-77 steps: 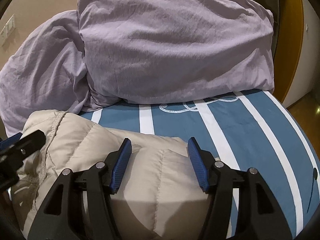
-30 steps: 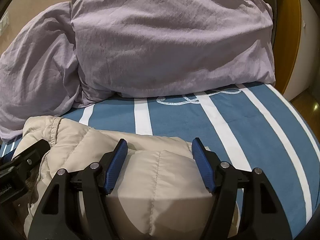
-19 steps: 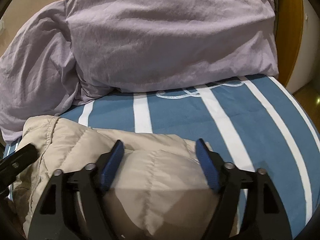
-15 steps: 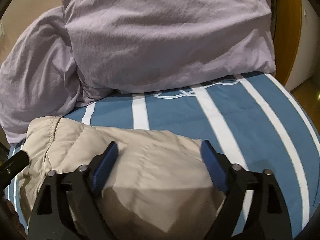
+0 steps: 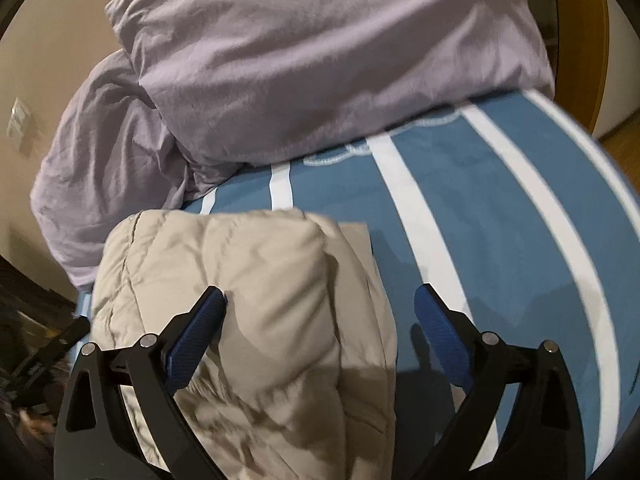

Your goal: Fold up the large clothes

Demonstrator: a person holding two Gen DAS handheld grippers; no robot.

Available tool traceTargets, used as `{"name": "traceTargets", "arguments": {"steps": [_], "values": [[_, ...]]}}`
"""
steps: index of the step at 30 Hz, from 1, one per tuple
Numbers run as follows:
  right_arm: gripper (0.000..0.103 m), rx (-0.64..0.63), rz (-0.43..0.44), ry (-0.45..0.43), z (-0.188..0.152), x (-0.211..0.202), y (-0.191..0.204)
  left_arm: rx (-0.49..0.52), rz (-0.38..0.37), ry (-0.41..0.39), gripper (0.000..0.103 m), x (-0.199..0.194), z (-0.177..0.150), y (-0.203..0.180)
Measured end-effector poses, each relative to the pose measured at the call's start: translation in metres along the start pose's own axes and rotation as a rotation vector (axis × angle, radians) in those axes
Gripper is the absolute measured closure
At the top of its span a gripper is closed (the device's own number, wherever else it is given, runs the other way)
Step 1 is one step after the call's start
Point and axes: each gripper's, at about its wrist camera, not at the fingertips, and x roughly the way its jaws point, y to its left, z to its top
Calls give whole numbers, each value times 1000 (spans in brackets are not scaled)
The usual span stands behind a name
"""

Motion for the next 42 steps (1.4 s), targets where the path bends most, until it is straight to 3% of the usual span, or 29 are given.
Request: {"name": "traceTargets", "arguments": {"steps": [7,14,27,32,39,42], "values": [[1,188,214,153,-8,15,-35,-30,-67,47,2,8,-10,3],[1,260,310,237,-16,29,-47,-56,-108,72,2,19,-12,1],[1,298,390,287,-24,52,-40,-166,-187,77,2,34,-13,12],[8,302,406,275,-27,52,-41,-195,-207,82,2,34,-15,18],[2,307,399,289,-26,57,-40,-233,-243,118,2,42,-14,25],[8,303,407,278,-24,57,-36,-255,-257,114,3,42,-14,29]]}}
